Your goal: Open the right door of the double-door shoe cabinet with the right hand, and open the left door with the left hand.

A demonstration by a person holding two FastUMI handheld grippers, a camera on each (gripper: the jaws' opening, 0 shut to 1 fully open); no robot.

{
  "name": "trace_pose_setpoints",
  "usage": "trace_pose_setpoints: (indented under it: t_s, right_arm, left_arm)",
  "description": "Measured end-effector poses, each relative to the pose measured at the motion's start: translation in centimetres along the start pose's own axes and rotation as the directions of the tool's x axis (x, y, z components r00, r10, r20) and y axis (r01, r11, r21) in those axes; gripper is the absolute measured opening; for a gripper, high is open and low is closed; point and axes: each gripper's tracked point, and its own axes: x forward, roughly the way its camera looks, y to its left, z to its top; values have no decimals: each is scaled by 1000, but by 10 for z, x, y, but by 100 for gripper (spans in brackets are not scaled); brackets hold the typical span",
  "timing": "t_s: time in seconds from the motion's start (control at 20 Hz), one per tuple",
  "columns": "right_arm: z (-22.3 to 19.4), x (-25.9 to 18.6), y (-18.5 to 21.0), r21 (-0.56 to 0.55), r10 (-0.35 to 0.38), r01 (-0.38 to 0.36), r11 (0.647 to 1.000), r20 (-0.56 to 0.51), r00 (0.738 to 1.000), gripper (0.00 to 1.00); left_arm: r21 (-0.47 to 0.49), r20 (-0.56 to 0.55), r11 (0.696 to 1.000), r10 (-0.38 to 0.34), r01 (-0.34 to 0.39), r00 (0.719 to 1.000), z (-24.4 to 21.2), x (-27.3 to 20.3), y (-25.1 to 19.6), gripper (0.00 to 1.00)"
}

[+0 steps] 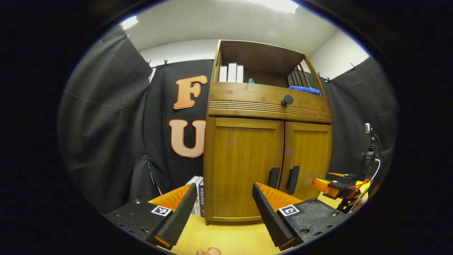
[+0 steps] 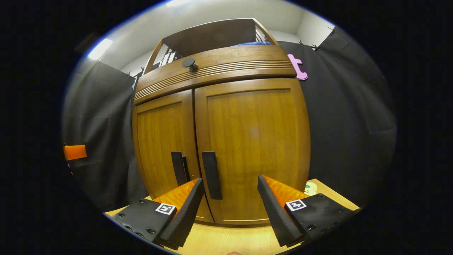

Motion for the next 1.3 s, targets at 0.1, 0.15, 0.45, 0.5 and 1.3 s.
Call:
trace_pose_setpoints:
  t_s: [0.1, 0.15, 0.45, 0.5, 1.3]
  right_arm:
    - [-7, 13, 6, -7, -4, 3, 1000, -12, 1000, 98]
    - [-11, 21, 8, -10, -6, 6, 1000, -17, 1000, 98]
    - [-27, 60, 15, -71, -55, 52, 996, -38, 998, 89]
    - [-29, 65, 15, -75, -63, 60, 995, -41, 997, 89]
    - [-37, 96, 20, -68, -130, 127, 990, -43, 991, 51]
  left_arm:
    - [-5, -3, 1000, -3, 3, 1000, -3, 5, 7, 92]
    - [-11, -9, 1000, -5, 5, 1000, -6, 7, 8, 92]
    - [-20, -25, 1000, 6, -7, 1000, -18, 18, 24, 92]
    - [-18, -24, 1000, 11, -11, 1000, -19, 20, 28, 92]
    - [-23, -59, 999, 29, -31, 998, -36, 35, 51, 95]
